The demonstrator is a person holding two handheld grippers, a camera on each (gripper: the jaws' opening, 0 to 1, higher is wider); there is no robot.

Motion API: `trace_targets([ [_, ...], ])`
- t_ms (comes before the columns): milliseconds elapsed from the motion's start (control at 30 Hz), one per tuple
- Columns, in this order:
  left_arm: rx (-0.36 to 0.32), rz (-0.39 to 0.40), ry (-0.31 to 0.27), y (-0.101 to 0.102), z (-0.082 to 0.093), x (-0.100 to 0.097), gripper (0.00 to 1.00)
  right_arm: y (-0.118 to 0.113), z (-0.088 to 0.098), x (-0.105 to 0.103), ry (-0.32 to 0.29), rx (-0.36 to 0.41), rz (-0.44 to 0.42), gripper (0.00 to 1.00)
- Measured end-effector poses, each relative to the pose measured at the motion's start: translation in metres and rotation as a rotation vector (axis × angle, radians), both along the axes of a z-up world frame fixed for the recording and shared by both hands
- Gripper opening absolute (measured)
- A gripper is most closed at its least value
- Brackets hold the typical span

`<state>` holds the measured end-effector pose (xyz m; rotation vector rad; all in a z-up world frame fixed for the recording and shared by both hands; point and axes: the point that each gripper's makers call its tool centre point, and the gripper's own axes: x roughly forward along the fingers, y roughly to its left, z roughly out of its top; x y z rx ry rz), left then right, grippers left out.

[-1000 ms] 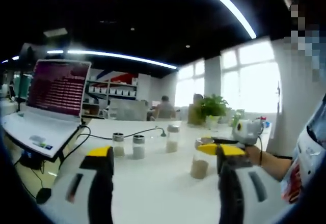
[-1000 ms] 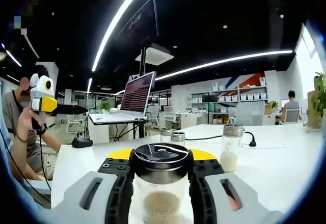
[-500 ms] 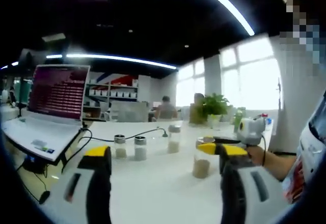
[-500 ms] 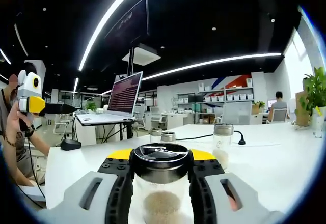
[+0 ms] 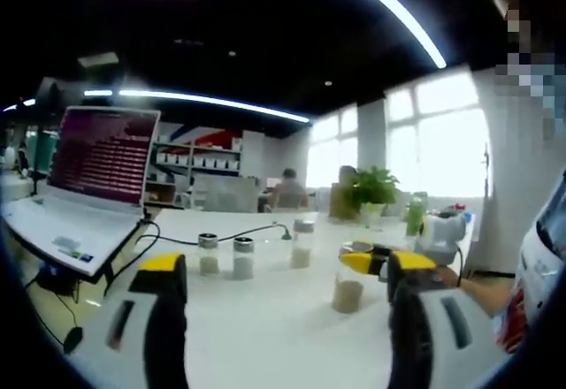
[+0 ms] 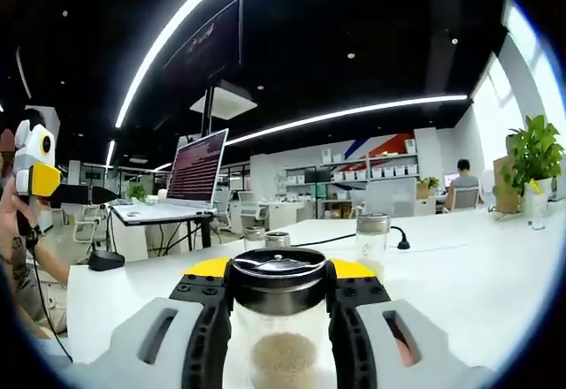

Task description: Rotate the seasoning bottle until the label or dispensing opening points toward the visible target arrow and the bottle remains upright within the marked orientation range

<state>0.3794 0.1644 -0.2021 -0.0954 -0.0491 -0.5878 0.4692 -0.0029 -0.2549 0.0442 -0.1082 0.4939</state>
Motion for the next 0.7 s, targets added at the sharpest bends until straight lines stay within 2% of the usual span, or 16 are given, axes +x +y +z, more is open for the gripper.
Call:
trace_targets([
  [433, -0.009, -0.003, 0.01, 0.0032, -0.0004, 0.0009, 1.0, -0.0013, 0.0013, -0.0009, -0.033, 0.013, -0.108, 0.41],
  [700, -0.011, -0.019, 0.018, 0.0003, -0.0017, -0.0001, 1.0, -0.002, 0.0001, -0.0014, -0.029, -0.017, -0.152, 0.41],
])
